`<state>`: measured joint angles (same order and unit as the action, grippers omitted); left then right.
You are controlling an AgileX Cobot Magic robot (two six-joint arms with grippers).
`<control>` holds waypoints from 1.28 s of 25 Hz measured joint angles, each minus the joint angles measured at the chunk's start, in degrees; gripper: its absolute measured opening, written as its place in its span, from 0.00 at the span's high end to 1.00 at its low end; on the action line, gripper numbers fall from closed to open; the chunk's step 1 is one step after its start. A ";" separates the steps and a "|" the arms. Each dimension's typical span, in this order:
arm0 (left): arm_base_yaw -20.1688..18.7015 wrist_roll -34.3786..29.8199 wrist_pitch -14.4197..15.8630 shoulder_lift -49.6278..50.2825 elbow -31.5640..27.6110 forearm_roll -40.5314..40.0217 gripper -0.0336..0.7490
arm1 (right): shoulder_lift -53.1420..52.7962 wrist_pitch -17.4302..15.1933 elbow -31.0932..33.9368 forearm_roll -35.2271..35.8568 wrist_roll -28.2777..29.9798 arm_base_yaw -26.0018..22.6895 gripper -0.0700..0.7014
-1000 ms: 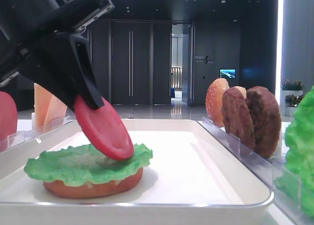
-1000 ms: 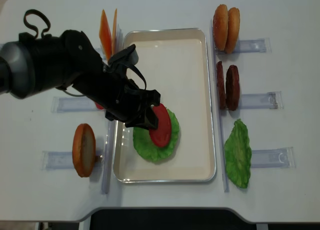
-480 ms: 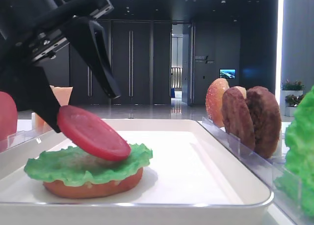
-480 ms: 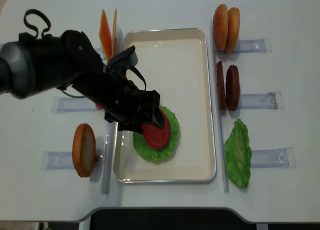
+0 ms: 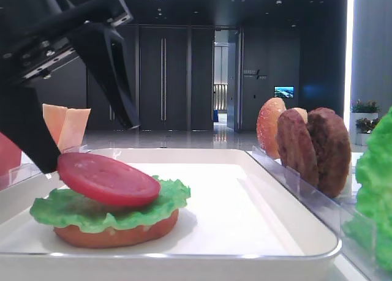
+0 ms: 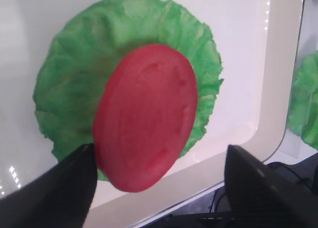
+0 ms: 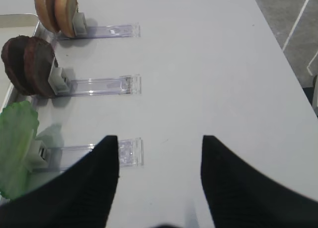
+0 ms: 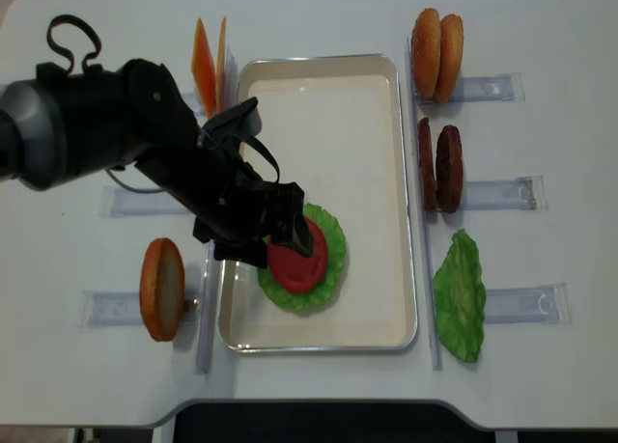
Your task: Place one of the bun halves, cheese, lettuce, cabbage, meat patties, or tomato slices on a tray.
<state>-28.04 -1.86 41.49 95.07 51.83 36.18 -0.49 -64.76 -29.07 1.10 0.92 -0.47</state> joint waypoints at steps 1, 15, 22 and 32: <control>0.00 0.60 0.00 -0.33 0.00 -0.47 0.18 | 0.00 0.00 0.00 0.00 0.00 0.00 0.44; 0.00 7.22 2.63 -4.05 1.34 -10.16 0.18 | 0.00 -0.06 0.00 0.00 0.00 0.00 0.44; 0.00 15.37 12.41 -6.68 7.19 -22.73 0.18 | 0.00 -0.06 0.00 0.00 0.00 0.00 0.44; 0.00 20.08 27.50 -6.93 15.19 -33.10 0.18 | 0.00 -0.06 0.00 0.00 0.00 0.00 0.44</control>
<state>-28.04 18.23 68.99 88.14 67.01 3.08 -0.49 -64.82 -29.07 1.10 0.92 -0.47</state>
